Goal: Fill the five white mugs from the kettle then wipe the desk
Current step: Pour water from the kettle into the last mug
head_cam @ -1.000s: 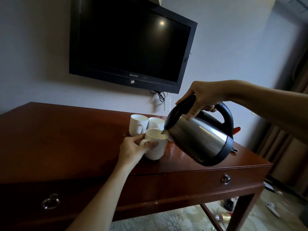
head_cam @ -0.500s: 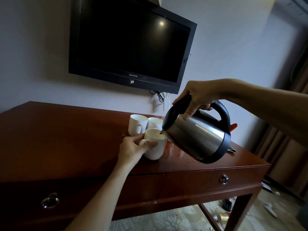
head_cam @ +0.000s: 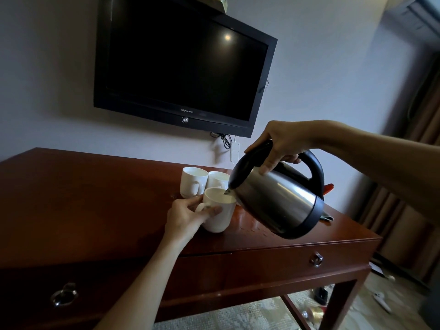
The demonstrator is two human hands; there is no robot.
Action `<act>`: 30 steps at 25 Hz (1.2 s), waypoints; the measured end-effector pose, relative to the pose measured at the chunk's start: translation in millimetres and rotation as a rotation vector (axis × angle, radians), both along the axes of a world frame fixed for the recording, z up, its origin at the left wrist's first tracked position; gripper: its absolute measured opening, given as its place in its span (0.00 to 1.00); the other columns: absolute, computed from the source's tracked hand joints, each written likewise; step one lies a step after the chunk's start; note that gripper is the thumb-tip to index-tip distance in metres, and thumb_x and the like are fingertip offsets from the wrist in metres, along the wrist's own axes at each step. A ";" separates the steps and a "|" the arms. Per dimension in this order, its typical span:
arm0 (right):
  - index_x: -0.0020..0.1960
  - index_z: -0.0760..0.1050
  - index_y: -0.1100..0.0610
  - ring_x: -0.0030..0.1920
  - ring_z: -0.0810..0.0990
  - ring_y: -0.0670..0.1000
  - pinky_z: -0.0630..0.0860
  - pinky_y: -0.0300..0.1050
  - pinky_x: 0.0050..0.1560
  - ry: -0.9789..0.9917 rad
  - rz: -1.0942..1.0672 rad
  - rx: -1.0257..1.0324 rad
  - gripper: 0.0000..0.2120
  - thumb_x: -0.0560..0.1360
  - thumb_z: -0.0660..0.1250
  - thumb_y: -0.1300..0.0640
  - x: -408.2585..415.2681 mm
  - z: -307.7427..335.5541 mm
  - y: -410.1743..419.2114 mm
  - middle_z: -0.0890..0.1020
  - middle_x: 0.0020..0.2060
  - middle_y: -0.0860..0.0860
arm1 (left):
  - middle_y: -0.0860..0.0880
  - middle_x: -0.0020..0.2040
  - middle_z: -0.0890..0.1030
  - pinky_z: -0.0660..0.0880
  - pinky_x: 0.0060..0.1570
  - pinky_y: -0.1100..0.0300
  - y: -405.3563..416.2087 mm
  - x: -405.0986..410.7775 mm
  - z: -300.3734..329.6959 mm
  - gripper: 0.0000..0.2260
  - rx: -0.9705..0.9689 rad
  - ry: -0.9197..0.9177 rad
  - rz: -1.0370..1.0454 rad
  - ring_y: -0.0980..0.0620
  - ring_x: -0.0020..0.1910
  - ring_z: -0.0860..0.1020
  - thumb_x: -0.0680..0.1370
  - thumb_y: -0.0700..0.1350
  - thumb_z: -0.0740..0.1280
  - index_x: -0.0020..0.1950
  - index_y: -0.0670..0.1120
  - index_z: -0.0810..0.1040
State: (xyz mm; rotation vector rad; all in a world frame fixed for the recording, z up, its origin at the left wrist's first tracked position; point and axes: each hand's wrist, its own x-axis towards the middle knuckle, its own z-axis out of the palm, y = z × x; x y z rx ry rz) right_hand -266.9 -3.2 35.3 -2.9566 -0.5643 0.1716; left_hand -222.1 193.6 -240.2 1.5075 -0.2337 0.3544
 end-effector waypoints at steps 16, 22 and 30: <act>0.69 0.79 0.52 0.21 0.66 0.51 0.70 0.39 0.24 0.012 0.008 -0.020 0.31 0.68 0.82 0.57 4.0 3.7 3.1 0.74 0.30 0.63 | 0.55 0.46 0.88 0.82 0.49 0.53 -0.6 -2.2 1.3 0.36 0.013 0.021 0.015 0.53 0.51 0.85 0.53 0.72 0.79 0.57 0.56 0.87; 0.70 0.79 0.52 0.20 0.65 0.51 0.70 0.39 0.24 0.009 0.014 -0.007 0.31 0.68 0.82 0.57 3.3 2.2 -2.0 0.73 0.28 0.63 | 0.55 0.48 0.88 0.83 0.55 0.49 -0.4 -1.8 2.4 0.39 0.015 0.039 0.012 0.55 0.54 0.85 0.52 0.73 0.79 0.58 0.55 0.87; 0.69 0.79 0.51 0.24 0.66 0.53 0.69 0.36 0.24 0.039 0.021 -0.031 0.31 0.68 0.82 0.55 10.2 4.5 0.7 0.76 0.33 0.66 | 0.51 0.50 0.88 0.83 0.55 0.44 -0.5 -3.0 3.0 0.43 0.008 0.051 0.012 0.49 0.54 0.85 0.51 0.74 0.80 0.61 0.53 0.86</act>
